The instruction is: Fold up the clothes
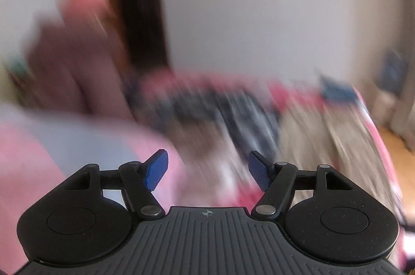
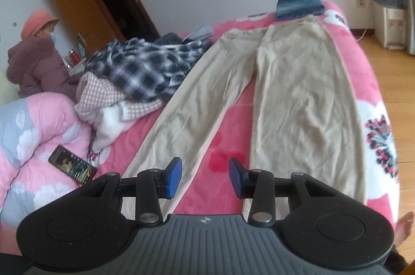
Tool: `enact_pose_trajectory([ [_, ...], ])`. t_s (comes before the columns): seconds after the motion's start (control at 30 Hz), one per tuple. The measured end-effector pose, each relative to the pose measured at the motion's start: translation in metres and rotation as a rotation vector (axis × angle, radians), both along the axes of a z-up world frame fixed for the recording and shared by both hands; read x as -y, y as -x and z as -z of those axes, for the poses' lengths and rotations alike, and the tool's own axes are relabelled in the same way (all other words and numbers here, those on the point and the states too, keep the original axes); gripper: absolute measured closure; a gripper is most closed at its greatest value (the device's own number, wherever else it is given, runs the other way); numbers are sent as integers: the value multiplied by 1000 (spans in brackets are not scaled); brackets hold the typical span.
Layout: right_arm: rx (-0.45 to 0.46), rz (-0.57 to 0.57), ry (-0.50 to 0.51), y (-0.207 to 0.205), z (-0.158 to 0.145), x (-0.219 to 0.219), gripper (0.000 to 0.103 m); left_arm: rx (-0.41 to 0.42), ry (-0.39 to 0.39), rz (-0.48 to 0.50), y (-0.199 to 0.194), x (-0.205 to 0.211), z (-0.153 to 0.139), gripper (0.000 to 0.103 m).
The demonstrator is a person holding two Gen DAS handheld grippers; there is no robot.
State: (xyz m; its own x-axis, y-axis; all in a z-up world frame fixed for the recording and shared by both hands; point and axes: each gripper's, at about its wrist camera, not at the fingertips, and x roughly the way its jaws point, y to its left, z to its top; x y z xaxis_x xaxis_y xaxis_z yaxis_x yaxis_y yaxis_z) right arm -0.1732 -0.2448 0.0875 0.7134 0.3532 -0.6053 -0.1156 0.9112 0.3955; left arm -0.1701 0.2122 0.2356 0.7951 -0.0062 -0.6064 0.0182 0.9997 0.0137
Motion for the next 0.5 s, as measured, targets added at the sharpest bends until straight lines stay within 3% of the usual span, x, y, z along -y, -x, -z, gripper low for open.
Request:
enact_pose_trajectory([
  [0.13,0,-6,28,-9,-1,-2,60,-132,89,82,4,-8,89,34],
  [0.27,-66,-36,71,-40,9,-15,60,-255,162,137,-11,-12,155,34],
  [0.4,-108,-120,155,-77,29,-46,60,-349,126,184,-22,0,210,34],
  [0.5,-144,-193,119,-101,49,-71,60,-401,145,203,-26,0,241,34],
])
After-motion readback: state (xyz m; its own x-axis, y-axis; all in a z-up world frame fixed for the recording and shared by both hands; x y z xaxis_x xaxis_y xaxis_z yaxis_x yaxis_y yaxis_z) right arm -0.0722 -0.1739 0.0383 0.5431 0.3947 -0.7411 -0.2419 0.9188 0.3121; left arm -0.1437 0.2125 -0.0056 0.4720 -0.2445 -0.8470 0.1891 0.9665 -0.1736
